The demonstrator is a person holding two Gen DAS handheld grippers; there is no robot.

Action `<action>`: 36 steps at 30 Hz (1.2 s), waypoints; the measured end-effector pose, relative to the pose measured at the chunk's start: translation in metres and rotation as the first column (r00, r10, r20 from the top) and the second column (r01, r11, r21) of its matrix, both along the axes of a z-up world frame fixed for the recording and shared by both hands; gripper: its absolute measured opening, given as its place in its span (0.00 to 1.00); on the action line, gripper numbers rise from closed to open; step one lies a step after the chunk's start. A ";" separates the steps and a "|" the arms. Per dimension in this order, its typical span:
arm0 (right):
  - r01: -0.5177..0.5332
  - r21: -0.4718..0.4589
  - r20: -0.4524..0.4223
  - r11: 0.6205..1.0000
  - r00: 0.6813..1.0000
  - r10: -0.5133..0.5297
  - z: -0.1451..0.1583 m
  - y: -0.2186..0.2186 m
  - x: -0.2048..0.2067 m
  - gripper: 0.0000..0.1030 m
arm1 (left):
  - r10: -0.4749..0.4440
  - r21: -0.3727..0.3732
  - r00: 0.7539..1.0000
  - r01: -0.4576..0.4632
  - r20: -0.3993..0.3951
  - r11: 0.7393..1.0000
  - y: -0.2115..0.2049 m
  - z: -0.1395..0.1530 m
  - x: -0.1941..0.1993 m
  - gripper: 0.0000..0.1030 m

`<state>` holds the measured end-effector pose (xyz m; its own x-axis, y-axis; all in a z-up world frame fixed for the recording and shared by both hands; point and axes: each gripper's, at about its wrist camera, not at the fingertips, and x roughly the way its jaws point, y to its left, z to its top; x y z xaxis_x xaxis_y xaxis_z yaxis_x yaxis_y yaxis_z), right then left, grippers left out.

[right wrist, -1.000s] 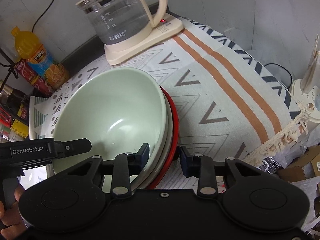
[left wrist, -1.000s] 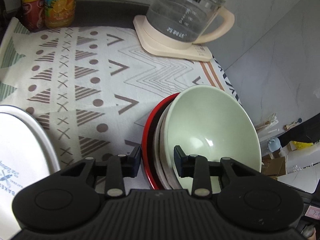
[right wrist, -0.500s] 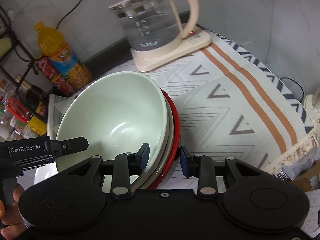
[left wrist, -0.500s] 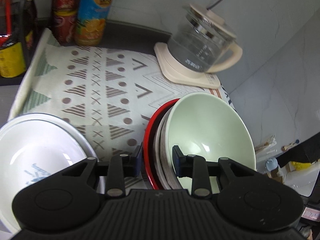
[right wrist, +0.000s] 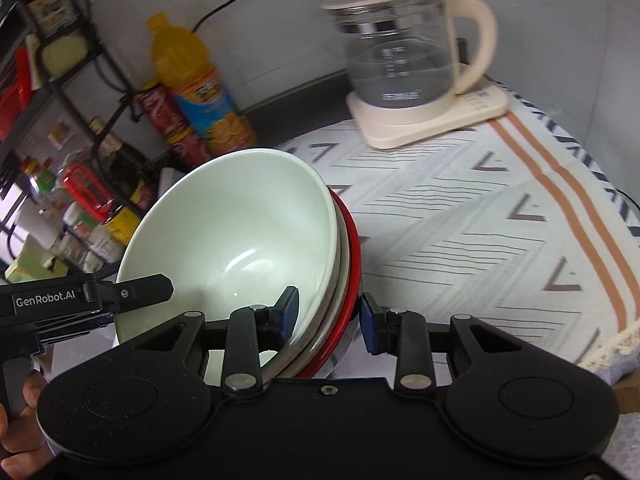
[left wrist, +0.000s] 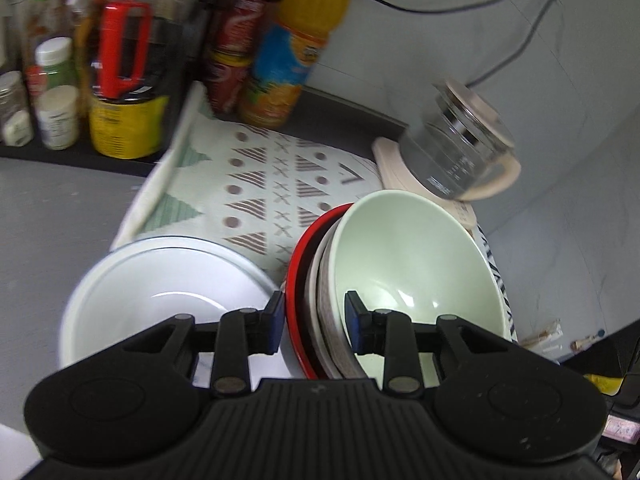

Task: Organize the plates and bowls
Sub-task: 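Lift the bowl stack with both grippers over the plate stack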

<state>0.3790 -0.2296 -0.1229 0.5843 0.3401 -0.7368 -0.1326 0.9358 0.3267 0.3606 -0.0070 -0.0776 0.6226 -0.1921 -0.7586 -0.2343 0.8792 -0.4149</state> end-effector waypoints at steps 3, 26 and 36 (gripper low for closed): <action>-0.035 -0.008 0.006 0.999 0.999 0.035 0.003 0.017 -0.001 0.31 | 0.036 -0.001 0.999 -0.036 0.002 0.999 0.015 0.003 -0.009 0.29; -0.237 -0.013 -0.024 0.971 0.971 0.237 -0.008 0.115 -0.008 0.31 | 0.243 0.003 0.969 -0.243 -0.048 0.970 0.087 -0.016 -0.064 0.29; -0.251 -0.014 -0.026 0.968 0.968 0.251 -0.018 0.122 -0.011 0.31 | 0.264 -0.010 0.963 -0.265 -0.059 0.964 0.092 -0.028 -0.068 0.29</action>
<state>0.3678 -0.1080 -0.1407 0.4641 0.4605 -0.7567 -0.3561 0.8792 0.3166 0.2930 0.0850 -0.1052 0.6093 -0.0397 -0.7919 -0.4809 0.7756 -0.4089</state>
